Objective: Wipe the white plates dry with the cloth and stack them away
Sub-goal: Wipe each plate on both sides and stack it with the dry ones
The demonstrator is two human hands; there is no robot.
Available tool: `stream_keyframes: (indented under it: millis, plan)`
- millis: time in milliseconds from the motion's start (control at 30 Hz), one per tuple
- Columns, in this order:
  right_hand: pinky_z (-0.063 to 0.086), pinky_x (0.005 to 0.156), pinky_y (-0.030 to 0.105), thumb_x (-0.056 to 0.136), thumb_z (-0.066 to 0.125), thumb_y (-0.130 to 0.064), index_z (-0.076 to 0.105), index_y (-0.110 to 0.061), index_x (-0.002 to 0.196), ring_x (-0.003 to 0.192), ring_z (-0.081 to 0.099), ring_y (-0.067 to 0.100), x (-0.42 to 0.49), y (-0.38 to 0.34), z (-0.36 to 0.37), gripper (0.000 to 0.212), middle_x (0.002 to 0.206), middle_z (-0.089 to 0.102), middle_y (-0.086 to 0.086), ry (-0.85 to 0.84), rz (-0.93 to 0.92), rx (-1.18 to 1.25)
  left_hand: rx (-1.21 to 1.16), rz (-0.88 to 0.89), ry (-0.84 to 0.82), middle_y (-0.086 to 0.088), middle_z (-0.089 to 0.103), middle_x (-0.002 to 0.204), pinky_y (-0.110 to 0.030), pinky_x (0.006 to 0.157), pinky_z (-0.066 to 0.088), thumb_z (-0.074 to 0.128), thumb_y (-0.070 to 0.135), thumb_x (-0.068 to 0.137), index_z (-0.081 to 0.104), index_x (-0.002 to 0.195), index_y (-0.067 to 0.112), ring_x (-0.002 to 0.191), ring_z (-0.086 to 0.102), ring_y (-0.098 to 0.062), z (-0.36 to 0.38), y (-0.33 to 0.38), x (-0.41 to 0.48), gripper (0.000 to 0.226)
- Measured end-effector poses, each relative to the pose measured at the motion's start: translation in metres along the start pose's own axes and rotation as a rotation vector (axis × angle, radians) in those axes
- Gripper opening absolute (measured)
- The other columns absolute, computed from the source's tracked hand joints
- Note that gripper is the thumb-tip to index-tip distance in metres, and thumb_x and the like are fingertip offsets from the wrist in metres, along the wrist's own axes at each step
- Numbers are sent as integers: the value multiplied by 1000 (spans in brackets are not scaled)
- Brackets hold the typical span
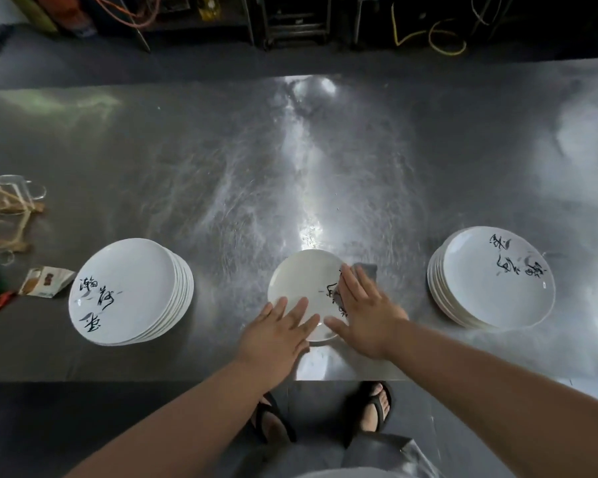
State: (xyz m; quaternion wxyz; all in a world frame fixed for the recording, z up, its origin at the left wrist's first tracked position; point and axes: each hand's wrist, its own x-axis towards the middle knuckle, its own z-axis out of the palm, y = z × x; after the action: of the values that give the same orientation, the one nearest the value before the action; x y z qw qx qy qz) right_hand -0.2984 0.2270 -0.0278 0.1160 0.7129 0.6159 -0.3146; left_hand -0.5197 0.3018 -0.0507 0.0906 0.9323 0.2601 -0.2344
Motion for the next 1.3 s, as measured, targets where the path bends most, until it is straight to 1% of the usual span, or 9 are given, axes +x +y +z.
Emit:
stream_keyframes:
  millis: [367,533,633,733,867,1000,1133,1200,1300]
  plan:
    - [12,130,47,94,4,-80,-20,-21,163,154,-32,19,-31,-5,28,94,160,-48,-6,-18,-5,34,-31,-69,18,-3,25,172,-53,122,28,15,56,103,27,162,38,150,37,-43,13,9,5,63]
    - [16,129,48,103,18,-69,-17,-17,164,158,-23,22,26,3,-6,87,158,-51,-2,112,65,75,-21,-63,9,1,-16,174,-49,128,-3,20,62,108,-8,165,39,160,-4,-36,4,12,-1,67]
    - [27,126,50,106,29,-61,-9,-18,166,160,-12,21,17,2,15,83,162,-46,-3,153,78,98,-50,-73,-3,2,-18,173,-48,128,-5,20,66,106,-10,164,39,160,-7,-36,1,15,-6,71]
    - [43,117,46,104,51,-39,26,-20,163,156,27,27,-31,8,53,66,175,-3,4,275,-37,69,-85,-98,-14,2,-15,174,-48,130,-3,24,69,104,-4,165,40,160,-5,-37,-2,16,-5,73]
    - [58,86,39,98,51,-24,69,-21,123,112,68,31,-57,30,60,31,136,62,3,495,-96,199,-150,-85,-28,0,2,175,-50,130,5,28,66,106,15,165,38,160,8,-36,-21,14,-5,66]
    - [55,80,37,105,44,-36,54,-38,118,89,69,26,-38,32,0,16,104,73,3,249,341,635,-582,-396,240,-3,62,141,-41,111,43,44,53,105,36,158,33,129,57,-29,-53,4,-11,57]
    - [48,63,28,106,44,-37,63,-19,94,69,62,19,-6,21,-49,29,84,69,5,63,399,722,-1223,-848,122,-10,75,112,-33,79,56,44,61,97,56,138,12,94,73,-30,-60,-20,5,66]
    - [47,58,29,109,40,-40,64,-14,79,59,57,22,10,14,-57,47,71,66,6,6,396,777,-1537,-948,-26,-10,77,84,-22,51,39,44,60,101,60,117,10,59,67,-21,-68,-26,11,55]
    - [52,66,34,109,30,-53,64,-17,76,68,59,25,23,8,-56,60,80,67,13,-10,443,854,-1739,-1011,-84,-16,78,82,-19,50,37,35,74,100,56,121,13,62,68,-22,-78,-32,15,68]
